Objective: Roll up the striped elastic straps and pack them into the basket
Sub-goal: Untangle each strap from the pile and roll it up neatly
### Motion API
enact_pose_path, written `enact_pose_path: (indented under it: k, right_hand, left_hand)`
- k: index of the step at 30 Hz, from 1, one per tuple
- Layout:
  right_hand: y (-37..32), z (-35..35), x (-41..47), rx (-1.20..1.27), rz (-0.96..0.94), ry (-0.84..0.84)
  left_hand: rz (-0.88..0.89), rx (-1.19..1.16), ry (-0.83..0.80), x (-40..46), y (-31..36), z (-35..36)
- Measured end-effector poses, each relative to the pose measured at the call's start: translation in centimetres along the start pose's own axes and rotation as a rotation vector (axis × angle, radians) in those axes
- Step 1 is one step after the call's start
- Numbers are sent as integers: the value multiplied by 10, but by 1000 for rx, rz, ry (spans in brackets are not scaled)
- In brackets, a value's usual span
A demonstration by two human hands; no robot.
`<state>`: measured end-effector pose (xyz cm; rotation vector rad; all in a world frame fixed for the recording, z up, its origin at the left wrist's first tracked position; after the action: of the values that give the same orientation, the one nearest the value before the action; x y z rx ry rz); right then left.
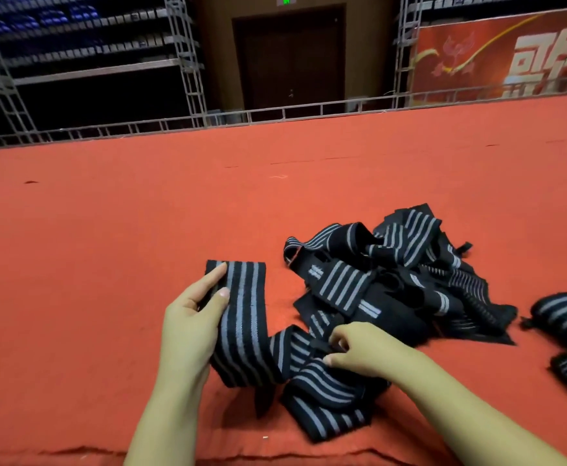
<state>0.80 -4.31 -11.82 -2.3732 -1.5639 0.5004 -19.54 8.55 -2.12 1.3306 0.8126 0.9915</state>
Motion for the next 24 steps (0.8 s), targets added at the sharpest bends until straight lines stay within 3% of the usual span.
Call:
enact_pose_path:
  k: [4, 13, 16, 19, 22, 24]
  right_hand:
    - [24, 9, -4, 96, 122, 147]
    - [37, 15, -13, 341, 178, 210]
    - [32, 13, -18, 583, 149, 257]
    - [13, 0, -25, 1006, 91, 322]
    - [-11, -19, -33, 1356, 45, 282]
    - [-29, -35, -36, 1454, -51, 238]
  left_hand:
    - [-19, -2, 19, -3, -5, -7]
    - [-61, 33, -18, -9, -14, 1]
    - [-70, 34, -18, -9, -15, 1]
    - [-63, 32, -8, -10, -14, 1]
    - [-43, 56, 5, -11, -11, 2]
    - [-39, 72, -3, -12, -10, 6]
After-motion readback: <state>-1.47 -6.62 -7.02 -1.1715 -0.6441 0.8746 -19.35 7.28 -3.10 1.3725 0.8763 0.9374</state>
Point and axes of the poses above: each hand's wrist, its own x-axis towards the middle knuckle, its own z-axis out of the palm, y = z × x, the point moved 9 cm from there along x, towards the middle knuckle, and after that the axes turned 8 degrees about -z, right-handed, at the moved point
